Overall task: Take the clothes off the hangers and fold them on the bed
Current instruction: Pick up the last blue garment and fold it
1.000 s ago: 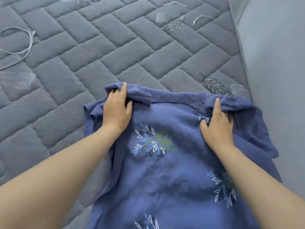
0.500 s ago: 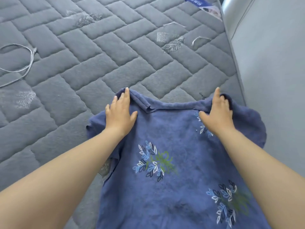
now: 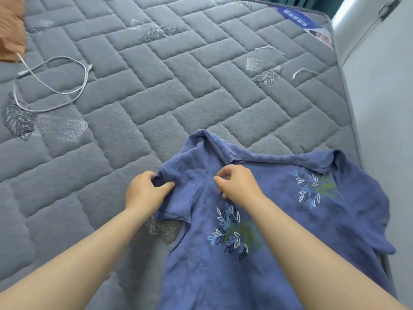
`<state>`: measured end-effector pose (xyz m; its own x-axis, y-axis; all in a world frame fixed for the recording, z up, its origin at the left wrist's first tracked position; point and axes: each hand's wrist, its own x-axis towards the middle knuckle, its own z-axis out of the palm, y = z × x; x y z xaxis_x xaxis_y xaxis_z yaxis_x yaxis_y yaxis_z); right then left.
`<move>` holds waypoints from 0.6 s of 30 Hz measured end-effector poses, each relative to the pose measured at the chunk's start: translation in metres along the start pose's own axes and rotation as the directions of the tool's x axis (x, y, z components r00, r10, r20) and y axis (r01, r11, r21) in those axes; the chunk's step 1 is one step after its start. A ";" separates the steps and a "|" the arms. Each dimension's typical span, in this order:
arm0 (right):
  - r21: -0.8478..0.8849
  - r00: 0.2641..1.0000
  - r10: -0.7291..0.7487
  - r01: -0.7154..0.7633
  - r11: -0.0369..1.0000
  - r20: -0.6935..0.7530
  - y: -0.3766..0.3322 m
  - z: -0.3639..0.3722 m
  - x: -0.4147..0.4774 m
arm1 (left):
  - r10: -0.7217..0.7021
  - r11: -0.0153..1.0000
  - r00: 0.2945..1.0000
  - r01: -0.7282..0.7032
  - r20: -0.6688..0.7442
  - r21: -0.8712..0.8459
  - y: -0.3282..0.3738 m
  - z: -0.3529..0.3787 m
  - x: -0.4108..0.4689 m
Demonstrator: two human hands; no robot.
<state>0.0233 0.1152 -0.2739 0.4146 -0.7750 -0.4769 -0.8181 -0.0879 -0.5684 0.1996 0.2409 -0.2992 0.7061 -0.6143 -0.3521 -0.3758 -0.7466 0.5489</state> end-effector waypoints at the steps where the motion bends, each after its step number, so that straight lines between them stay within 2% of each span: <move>1: 0.001 1.000 0.002 -0.002 1.000 -0.012 -0.006 0.004 0.005 | -0.026 0.997 1.000 0.026 0.001 -0.078 -0.002 0.000 0.002; 4: -0.078 0.990 -0.055 0.045 0.996 -0.130 -0.020 0.006 0.020 | -0.078 0.953 0.997 0.070 -0.018 -0.294 0.000 -0.002 0.011; 7: -0.083 0.996 -0.086 0.083 0.993 -0.028 -0.031 0.003 0.032 | -0.104 0.918 0.995 0.100 0.011 -0.383 0.002 -0.008 0.018; 9: -0.104 0.994 -0.108 0.105 0.989 -0.018 -0.033 0.007 0.035 | -0.141 0.939 0.985 0.163 0.095 -0.303 0.000 -0.009 0.014; 13: -0.067 0.965 -0.129 0.116 0.991 -0.228 -0.039 0.020 0.034 | -0.161 0.985 0.974 0.170 0.159 -0.043 -0.008 -0.002 -0.004; 15: -0.117 0.957 -0.184 0.161 0.980 -0.226 -0.044 0.023 0.039 | -0.161 0.982 0.972 0.174 0.169 -0.068 -0.012 0.000 -0.010; 18: -0.300 0.939 -0.329 0.288 0.910 -0.098 -0.056 0.022 0.053 | -0.145 0.970 0.976 0.172 0.163 -0.171 -0.020 0.002 -0.012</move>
<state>0.1003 0.0929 -0.2819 0.6197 -0.7601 -0.1952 -0.7444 -0.4906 -0.4530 0.1972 0.2630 -0.3076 0.6457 -0.5332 -0.5467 -0.1403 -0.7866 0.6013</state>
